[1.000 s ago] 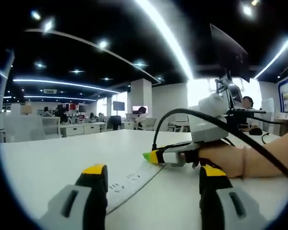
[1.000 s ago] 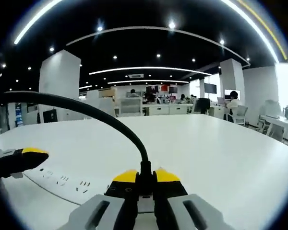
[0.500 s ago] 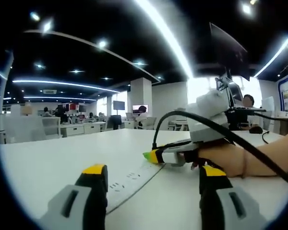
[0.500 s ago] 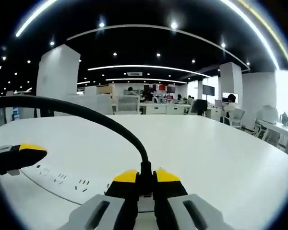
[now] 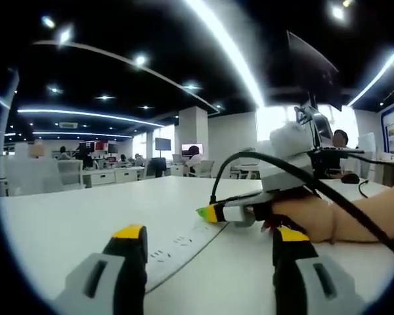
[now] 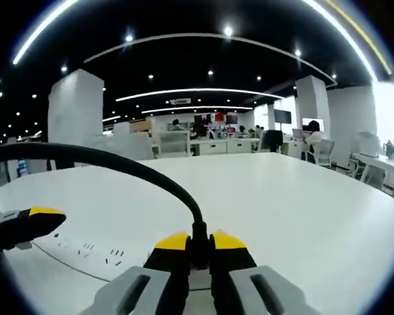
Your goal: Locate the USB plug end of the data cable currently connected to the USB port on the desk. Grip the plug, withdraw it from the port, and place it onto the desktop.
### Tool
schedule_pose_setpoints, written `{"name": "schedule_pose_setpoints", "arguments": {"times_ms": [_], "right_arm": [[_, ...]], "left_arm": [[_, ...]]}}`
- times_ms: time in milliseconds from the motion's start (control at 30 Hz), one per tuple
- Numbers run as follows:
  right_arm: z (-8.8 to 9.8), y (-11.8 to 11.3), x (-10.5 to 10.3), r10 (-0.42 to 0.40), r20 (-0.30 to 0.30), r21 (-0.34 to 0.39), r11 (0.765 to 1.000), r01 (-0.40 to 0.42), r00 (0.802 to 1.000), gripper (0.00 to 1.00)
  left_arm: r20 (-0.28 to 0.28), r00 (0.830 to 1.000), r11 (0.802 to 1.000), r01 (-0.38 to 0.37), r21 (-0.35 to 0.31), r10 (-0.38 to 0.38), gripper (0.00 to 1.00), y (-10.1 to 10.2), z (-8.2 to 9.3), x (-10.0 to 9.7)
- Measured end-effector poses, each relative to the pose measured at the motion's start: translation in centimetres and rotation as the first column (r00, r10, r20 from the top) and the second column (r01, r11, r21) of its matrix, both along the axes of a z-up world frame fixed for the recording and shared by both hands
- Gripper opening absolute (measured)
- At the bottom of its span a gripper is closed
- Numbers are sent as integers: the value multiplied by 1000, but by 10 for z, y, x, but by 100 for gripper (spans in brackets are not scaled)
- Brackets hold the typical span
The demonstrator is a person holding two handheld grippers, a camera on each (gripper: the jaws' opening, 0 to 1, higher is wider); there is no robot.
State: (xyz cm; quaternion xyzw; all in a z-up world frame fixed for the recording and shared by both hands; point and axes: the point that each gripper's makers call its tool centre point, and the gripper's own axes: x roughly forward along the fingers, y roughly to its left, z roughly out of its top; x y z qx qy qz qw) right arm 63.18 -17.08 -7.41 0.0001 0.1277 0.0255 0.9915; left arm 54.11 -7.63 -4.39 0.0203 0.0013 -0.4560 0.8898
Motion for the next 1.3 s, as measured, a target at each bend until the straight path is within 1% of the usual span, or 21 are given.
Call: {"name": "schedule_pose_setpoints", "arguments": {"times_ms": [67,200,267,300,333,467,533,567,633,700,733,767,800,833,867,900,933,1167,1200,1267,1300], "right_arm": [[1,1,-1,7,2,-62,998,-7,1000,12],[0,0,0,8,1,-34,999,-8,1000,12],[0,-2,0,-2,-15,59,998,3,1000,12],[-1,-4,1,-15,-20,119,993,18,1000,12],[-1,-4,1,-10,-25,149,989,13,1000,12],[-1,-2,2,-11,-11,82,997,12,1000,12],[0,-1,1,2,-2,18,1000,-2,1000,12],[1,1,1,11,4,-31,999,-11,1000,12],[1,2,1,13,4,-66,998,-12,1000,12],[0,1,1,13,1,-33,999,-13,1000,12],[0,1,0,13,-1,-4,1000,-13,1000,12],[0,0,0,10,0,4,1000,-10,1000,12],[0,-2,0,-4,-6,86,996,5,1000,12],[-1,-3,0,-9,-11,137,990,10,1000,12],[-1,-4,0,-11,-12,141,990,12,1000,12],[0,-3,-1,-12,-8,119,993,13,1000,12],[0,-5,-1,-17,-1,68,998,17,1000,12],[0,0,-2,-26,-8,44,999,26,1000,12],[0,1,-3,-27,-10,16,1000,27,1000,12],[1,2,-2,-23,-12,-101,995,21,1000,12],[1,4,-2,-26,-15,-106,994,24,1000,12]], "left_arm": [[3,1000,1000,1,2,-1,78,0,0,0],[7,1000,1000,-2,2,2,78,0,1,0],[7,1000,1000,-6,-1,7,78,1,1,1],[8,1000,1000,-8,-3,8,78,1,1,1],[8,1000,1000,-9,-4,9,78,1,2,1],[8,1000,1000,-10,-4,10,78,2,2,1],[12,1000,1000,-8,1,8,78,1,1,2],[13,1000,1000,-6,6,6,78,0,0,1],[16,1000,1000,-3,8,3,78,-1,0,1],[18,1000,1000,-1,5,1,78,-1,1,0],[18,1000,1000,-1,4,1,78,-1,1,0],[18,1000,1000,-2,2,2,78,-1,1,0],[16,1000,1000,-4,0,4,78,0,2,0],[17,1000,1000,-5,-2,5,78,0,2,1],[17,1000,1000,-5,-3,5,78,0,2,1],[17,1000,1000,-5,-4,5,78,0,2,1],[18,1000,1000,-5,-2,5,78,0,2,1],[26,1000,1000,-5,17,4,78,-1,0,1],[27,1000,1000,-4,18,4,78,-1,0,1],[29,1000,1000,-5,22,4,78,-1,0,1],[31,1000,1000,-5,23,4,78,0,0,1]]}}
